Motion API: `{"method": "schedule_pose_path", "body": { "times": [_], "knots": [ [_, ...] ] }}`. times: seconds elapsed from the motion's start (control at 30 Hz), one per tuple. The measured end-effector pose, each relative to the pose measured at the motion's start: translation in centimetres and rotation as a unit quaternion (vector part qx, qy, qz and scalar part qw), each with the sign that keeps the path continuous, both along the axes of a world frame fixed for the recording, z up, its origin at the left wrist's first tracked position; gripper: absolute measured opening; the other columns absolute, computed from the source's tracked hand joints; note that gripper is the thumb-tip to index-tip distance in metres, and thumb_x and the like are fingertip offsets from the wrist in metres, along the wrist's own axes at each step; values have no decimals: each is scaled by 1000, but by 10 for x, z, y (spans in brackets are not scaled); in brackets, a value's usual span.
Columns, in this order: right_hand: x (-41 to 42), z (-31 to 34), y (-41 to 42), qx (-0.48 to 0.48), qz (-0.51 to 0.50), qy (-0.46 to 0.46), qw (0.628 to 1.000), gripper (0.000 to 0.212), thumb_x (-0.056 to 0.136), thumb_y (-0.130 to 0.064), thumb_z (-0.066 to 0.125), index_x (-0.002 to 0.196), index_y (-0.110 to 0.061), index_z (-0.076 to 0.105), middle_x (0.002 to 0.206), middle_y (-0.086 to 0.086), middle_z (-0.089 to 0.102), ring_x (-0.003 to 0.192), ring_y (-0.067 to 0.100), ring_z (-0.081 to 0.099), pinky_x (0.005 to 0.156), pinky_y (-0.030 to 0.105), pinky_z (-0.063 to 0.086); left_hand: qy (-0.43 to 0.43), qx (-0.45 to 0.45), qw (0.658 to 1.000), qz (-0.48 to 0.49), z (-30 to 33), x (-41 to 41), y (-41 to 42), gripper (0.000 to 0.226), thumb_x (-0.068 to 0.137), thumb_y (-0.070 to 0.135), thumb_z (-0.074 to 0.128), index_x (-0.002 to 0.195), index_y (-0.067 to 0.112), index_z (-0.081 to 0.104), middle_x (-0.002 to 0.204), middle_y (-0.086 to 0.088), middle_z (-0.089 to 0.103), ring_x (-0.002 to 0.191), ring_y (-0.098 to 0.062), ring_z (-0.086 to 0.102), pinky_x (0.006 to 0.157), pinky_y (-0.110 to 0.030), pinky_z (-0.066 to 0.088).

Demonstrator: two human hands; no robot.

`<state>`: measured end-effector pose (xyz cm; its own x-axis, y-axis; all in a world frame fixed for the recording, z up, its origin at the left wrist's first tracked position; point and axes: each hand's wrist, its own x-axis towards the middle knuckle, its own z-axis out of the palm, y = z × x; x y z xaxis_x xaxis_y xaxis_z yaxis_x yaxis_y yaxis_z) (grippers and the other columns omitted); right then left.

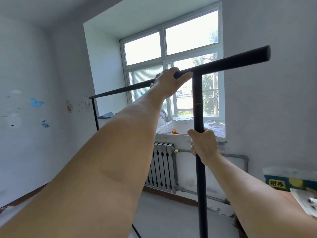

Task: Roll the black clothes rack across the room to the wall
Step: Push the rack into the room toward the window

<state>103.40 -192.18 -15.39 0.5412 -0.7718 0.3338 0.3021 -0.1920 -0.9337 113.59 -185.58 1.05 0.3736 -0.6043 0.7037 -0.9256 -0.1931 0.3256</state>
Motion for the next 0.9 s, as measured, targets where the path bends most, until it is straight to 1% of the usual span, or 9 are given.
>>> {"method": "schedule_pose_path", "body": {
  "times": [0.1,0.17,0.33,0.43,0.53,0.6,0.7,0.8,0.9],
  "knots": [
    [19,0,-19,-9,-1,8,1000,15,72,-7,57,63,-8,44,49,7,36,35,17,34,35,24,30,-4,2,1000,6,-1,17,-17,51,81,68,41,97,22,55,99,-3,57,96,-24,53,80,-37,42],
    [32,-1,-30,-10,4,6,1000,16,72,-6,56,63,-9,43,48,7,35,35,18,33,35,24,30,0,13,1000,9,-1,29,-25,52,81,69,41,101,23,55,100,-3,57,96,-24,53,81,-37,42],
    [69,-1,-60,1,26,1,1000,17,71,-5,55,62,-10,41,48,5,34,33,15,31,34,21,28,-6,22,1000,19,-1,61,-51,50,84,66,40,102,21,54,95,-1,56,87,-21,53,73,-32,40],
    [93,-2,-89,-6,42,-2,999,15,72,-3,54,63,-8,43,47,5,35,29,12,31,31,18,28,7,16,999,26,-1,80,-75,48,85,63,41,103,21,54,94,-2,56,86,-20,53,76,-35,42],
    [113,-2,-120,-7,56,3,998,11,74,-3,56,68,-5,48,48,6,37,28,11,33,29,18,29,17,22,999,31,0,96,-103,48,85,62,43,103,18,55,93,-4,55,85,-21,53,74,-34,41],
    [127,-1,-141,-2,60,4,998,10,75,-3,57,69,-4,49,48,6,38,28,11,33,30,19,29,25,19,999,40,-1,108,-124,48,85,61,45,103,17,56,93,-4,55,86,-21,52,76,-35,41],
    [148,-1,-170,4,69,5,998,14,75,-4,57,65,-6,47,48,5,36,30,12,32,31,18,27,30,11,997,63,-2,126,-151,47,85,60,45,100,17,55,90,-3,53,83,-21,51,76,-36,41],
    [167,-1,-193,3,76,5,997,19,75,-5,58,61,-8,45,49,6,36,32,14,32,32,19,27,42,15,996,74,-1,139,-170,48,84,61,45,102,17,55,89,-1,52,83,-20,51,75,-35,41],
    [183,-1,-210,3,89,8,996,18,76,-4,59,63,-7,46,49,6,36,33,15,32,32,19,28,42,14,996,83,-1,152,-185,49,84,61,46,104,17,55,90,-2,53,86,-21,52,77,-36,42]
  ]
}}
